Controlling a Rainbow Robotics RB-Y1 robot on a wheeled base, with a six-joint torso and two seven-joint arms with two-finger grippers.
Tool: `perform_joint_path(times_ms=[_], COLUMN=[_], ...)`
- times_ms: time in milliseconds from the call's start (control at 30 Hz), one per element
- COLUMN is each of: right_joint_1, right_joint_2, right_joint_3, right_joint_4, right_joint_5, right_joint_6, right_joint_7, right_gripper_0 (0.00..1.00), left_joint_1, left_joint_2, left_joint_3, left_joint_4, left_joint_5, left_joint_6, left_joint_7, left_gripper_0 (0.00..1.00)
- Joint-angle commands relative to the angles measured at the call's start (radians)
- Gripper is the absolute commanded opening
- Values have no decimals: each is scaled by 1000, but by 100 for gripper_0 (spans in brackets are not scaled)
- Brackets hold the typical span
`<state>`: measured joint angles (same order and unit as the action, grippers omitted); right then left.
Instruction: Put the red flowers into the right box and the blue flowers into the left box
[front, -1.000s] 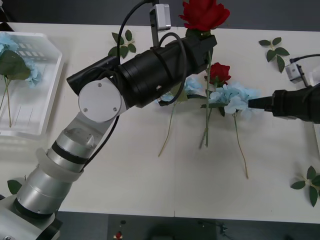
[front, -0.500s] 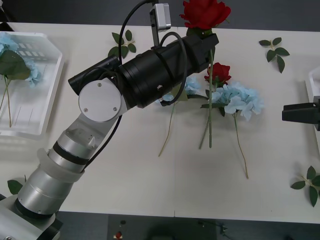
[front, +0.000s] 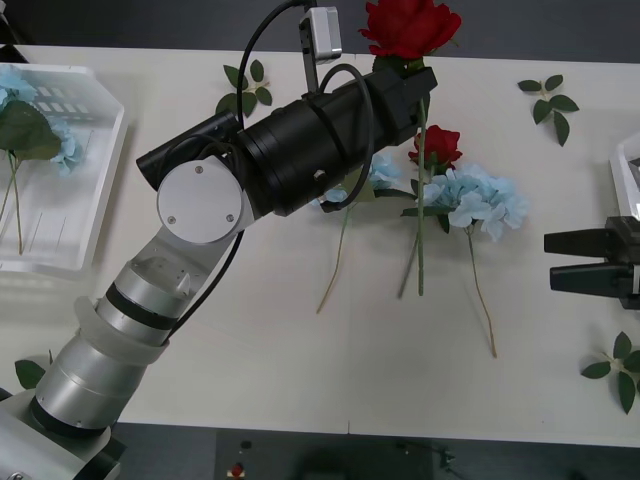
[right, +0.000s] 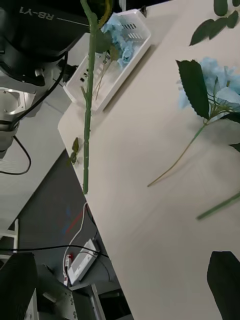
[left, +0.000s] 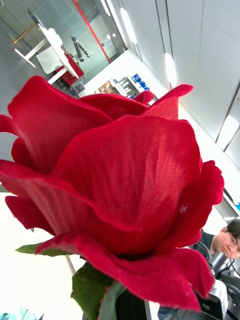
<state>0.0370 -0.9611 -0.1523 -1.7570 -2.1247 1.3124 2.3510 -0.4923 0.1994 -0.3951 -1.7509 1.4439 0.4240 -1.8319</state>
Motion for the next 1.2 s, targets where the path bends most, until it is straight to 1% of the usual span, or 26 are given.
perform_joint_path(times_ms=[33, 133, 267, 567, 767, 867, 1200], right_joint_1=[-17, -25, -52, -104, -141, -154, -187], right_joint_2=[64, 104, 162, 200, 225, 252, 334], right_joint_3=[-16, -15, 17, 186, 255, 264, 264], right_joint_4=[-41, -52, -52, -50, -49, -47, -47], right_joint_5=[-1, 19, 58, 63, 65, 75, 155], right_joint_6=[-12, -15, -33, -209, -291, -312, -320], right_joint_7=[-3, -7, -12, -18, -26, -35, -61], right_gripper_0=[100, 100, 100, 100, 100, 100, 100], left_joint_1=[-6, -6, -6, -5, -5, -5, -3], left_joint_2=[-20, -20, -20, -18, -17, -15, -9], left_joint_3=[22, 21, 21, 21, 21, 21, 21], left_joint_4=[-16, -16, -10, -9, -9, -9, -9], left_joint_5=[9, 9, 9, 7, 7, 7, 7], left_joint_6=[-10, -10, -10, -8, -8, -8, -8], left_joint_7=[-35, -35, -35, -35, -35, -35, -33], left_gripper_0=[0, 0, 0, 0, 0, 0, 0])
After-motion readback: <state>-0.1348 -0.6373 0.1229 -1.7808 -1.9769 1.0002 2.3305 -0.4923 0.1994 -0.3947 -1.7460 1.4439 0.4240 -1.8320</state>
